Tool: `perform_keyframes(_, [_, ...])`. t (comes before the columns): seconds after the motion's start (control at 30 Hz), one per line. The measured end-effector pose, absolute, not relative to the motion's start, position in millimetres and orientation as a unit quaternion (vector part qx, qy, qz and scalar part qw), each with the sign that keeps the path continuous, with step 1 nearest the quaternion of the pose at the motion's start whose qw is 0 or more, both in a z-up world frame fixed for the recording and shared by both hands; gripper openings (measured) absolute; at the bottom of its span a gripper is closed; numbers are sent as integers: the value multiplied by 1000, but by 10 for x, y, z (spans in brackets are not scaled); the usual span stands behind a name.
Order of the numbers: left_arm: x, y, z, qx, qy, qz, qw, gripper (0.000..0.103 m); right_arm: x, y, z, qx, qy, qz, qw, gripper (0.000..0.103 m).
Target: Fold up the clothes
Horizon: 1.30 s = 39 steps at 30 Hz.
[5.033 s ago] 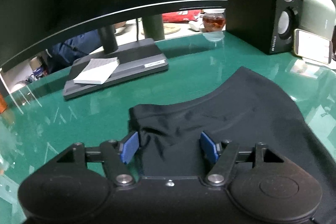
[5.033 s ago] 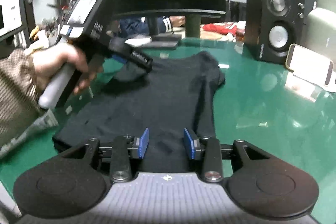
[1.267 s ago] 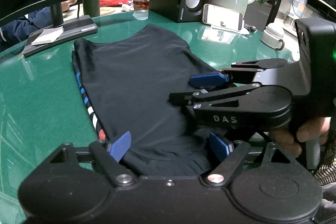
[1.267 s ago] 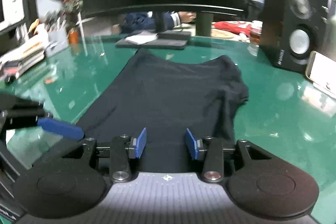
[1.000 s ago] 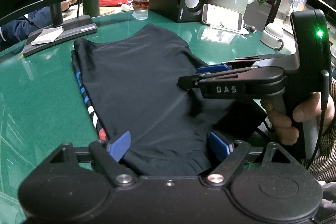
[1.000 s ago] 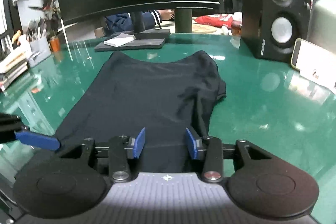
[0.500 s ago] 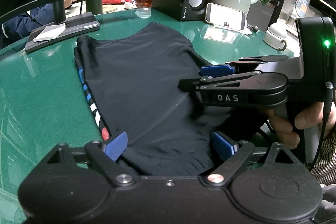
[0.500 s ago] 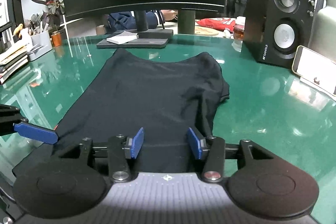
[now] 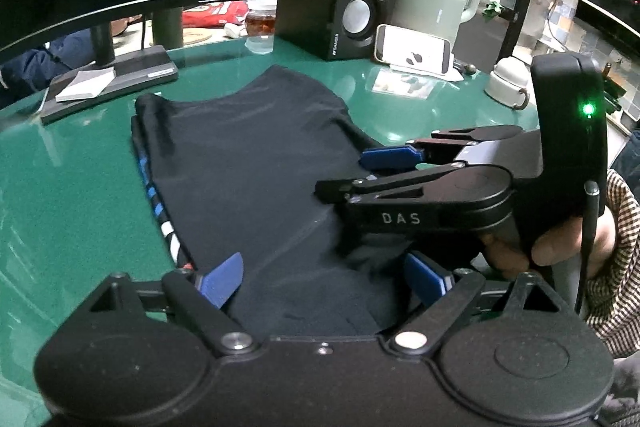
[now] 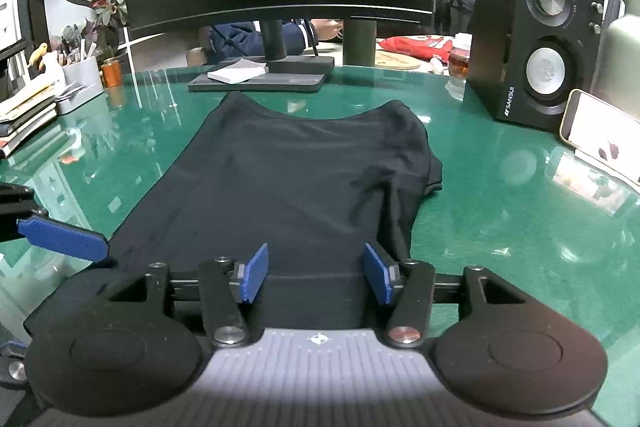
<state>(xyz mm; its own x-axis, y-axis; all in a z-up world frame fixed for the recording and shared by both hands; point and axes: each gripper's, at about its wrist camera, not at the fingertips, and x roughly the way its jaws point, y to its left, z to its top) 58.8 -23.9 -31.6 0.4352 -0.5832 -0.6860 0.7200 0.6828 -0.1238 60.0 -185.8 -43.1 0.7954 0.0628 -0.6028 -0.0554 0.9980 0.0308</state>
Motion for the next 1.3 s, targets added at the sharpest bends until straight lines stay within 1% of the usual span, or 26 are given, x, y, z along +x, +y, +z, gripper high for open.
perform_keyframes(0.43, [596,-268,-349,97,369,-386,840,88,590,-1882,-431,9,318,32,948,54])
perform_keyframes(0.53, [572,-247,-347,97,367,-382,842,87,563,-1953,-387,35,318,29,947,53])
perform_keyframes(0.57, [570,-222,-331,91,365,-381,845,84,539,-1991,-362,47,314,28,948,52])
perform_keyframes(0.6, [575,-193,-315,82,365,-380,846,77,529,-2015,-348,53,311,27,948,50])
perform_keyframes(0.63, [588,-174,-308,74,366,-378,847,60,518,-2039,-335,59,309,25,949,47])
perform_keyframes(0.67, [602,-161,-305,69,368,-377,847,52,517,-2067,-324,61,307,21,949,44])
perform_keyframes(0.7, [619,-155,-310,66,372,-375,847,45,516,-2095,-313,62,306,17,950,38])
perform_keyframes(0.73, [641,-151,-326,64,377,-372,846,45,544,-2108,-307,57,309,16,949,36])
perform_keyframes(0.87, [671,-135,-374,68,382,-375,842,45,609,-2015,-268,35,309,42,950,36])
perform_keyframes(0.97, [701,-96,-381,57,384,-376,841,45,693,-1935,-331,12,327,49,944,36])
perform_keyframes(1.13, [696,-76,-376,58,384,-376,841,45,770,-2024,-373,16,336,17,942,33])
perform_keyframes(1.3, [695,-74,-375,58,383,-378,841,45,789,-1997,-380,4,340,13,940,33])
